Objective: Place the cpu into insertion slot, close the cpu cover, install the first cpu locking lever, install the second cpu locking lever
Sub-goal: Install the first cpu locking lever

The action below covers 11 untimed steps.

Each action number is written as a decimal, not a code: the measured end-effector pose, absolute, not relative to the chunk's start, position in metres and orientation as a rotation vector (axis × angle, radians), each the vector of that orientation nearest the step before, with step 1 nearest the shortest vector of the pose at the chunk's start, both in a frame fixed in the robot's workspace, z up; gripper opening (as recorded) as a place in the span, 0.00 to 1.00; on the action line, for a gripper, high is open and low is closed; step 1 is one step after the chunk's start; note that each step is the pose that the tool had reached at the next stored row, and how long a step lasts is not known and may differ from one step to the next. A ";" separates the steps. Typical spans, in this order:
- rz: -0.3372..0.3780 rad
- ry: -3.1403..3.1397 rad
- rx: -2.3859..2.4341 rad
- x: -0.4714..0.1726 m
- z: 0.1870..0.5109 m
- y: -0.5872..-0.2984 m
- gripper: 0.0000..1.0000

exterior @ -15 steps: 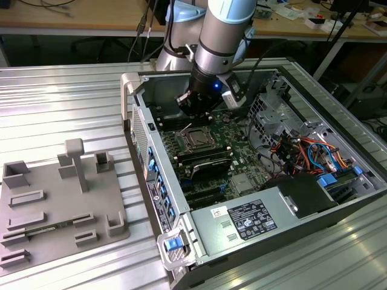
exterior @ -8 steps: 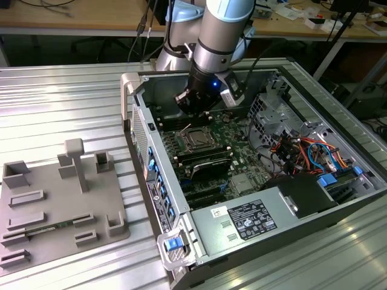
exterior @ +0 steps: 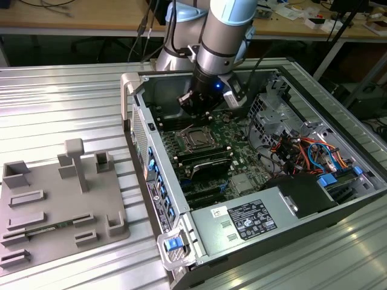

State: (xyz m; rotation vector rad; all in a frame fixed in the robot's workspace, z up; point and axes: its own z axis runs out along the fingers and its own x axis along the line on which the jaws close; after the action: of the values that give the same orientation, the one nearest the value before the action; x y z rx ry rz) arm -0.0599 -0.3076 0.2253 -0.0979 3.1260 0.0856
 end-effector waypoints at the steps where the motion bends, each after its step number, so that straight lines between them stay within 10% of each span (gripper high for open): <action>1: 0.086 3.126 -0.098 -0.059 0.224 -0.307 0.11; 11: 0.086 3.126 -0.098 -0.058 0.218 -0.307 0.11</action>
State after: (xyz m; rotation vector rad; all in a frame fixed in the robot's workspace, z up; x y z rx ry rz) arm -0.0583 -0.3074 0.2185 -0.0978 3.1260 0.0857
